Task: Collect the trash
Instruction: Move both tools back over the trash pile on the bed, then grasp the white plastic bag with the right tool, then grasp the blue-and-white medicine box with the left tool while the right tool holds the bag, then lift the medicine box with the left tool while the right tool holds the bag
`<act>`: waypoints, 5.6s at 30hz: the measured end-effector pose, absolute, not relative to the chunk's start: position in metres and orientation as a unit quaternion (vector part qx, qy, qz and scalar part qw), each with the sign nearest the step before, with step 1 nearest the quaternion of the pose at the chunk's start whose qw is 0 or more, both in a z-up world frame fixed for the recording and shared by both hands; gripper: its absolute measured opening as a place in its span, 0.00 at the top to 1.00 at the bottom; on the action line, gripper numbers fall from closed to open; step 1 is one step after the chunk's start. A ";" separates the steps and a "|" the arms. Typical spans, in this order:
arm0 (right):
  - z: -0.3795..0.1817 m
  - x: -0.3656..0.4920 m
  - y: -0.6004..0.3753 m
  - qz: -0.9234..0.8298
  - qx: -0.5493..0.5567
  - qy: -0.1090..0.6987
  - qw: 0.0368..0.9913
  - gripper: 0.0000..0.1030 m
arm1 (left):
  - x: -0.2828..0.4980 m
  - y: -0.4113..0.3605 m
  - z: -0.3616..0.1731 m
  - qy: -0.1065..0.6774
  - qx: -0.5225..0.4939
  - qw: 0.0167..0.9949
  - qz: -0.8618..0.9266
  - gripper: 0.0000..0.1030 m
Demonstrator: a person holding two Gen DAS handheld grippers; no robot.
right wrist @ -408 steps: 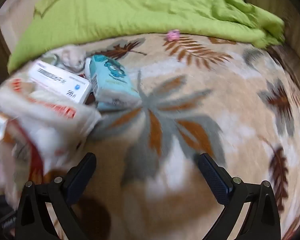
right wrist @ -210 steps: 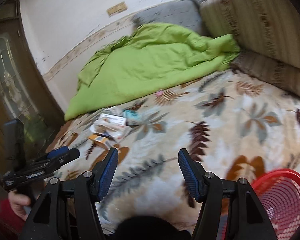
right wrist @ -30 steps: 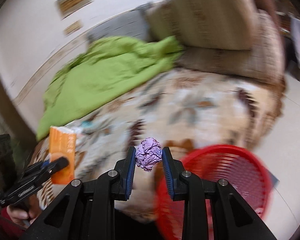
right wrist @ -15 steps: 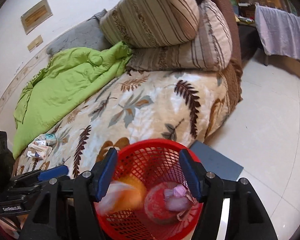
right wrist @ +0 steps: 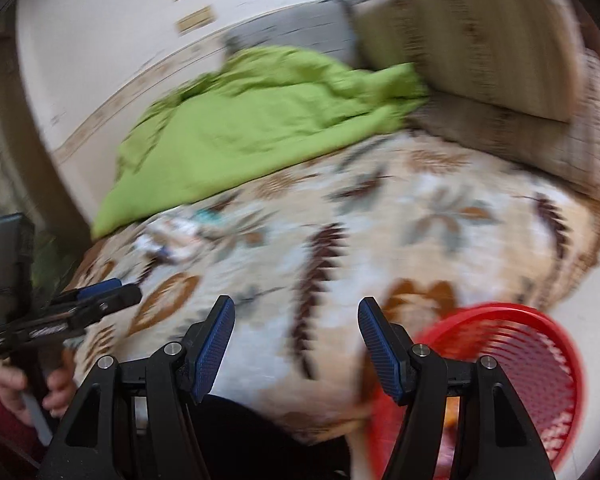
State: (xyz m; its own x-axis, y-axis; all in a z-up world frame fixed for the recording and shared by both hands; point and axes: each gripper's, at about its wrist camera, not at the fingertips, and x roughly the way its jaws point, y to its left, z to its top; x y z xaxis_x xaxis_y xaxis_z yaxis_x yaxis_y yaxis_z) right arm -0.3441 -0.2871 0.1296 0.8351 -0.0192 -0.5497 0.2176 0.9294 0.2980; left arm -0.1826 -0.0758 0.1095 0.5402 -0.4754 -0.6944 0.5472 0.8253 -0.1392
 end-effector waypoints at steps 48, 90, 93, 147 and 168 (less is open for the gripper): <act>0.093 -0.095 -0.134 0.040 0.117 0.294 0.948 0.65 | -0.051 0.072 0.057 0.388 -0.120 0.900 -0.160 0.17; 0.089 -0.087 -0.202 -0.022 0.216 0.284 0.934 0.65 | 0.007 -0.030 0.028 0.493 0.112 0.825 -0.254 0.17; 0.089 -0.086 -0.201 -0.019 0.214 0.285 0.934 0.65 | 0.009 -0.031 0.018 0.489 0.147 0.831 -0.220 0.17; 0.085 -0.105 -0.153 0.044 0.160 0.319 0.933 0.65 | -0.103 0.037 0.070 0.307 0.064 0.942 -0.122 0.64; 0.070 -0.125 -0.129 0.075 0.150 0.349 0.922 0.65 | -0.097 0.047 0.064 0.306 0.031 0.944 -0.117 0.64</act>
State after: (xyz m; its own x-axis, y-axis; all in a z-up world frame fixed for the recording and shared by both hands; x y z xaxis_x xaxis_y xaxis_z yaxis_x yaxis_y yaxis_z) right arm -0.1247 -0.1294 0.0703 0.7451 0.2431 -0.6211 -0.0339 0.9438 0.3287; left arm -0.0970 0.0468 0.0641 0.7853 -0.2016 -0.5854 0.2395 0.9708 -0.0131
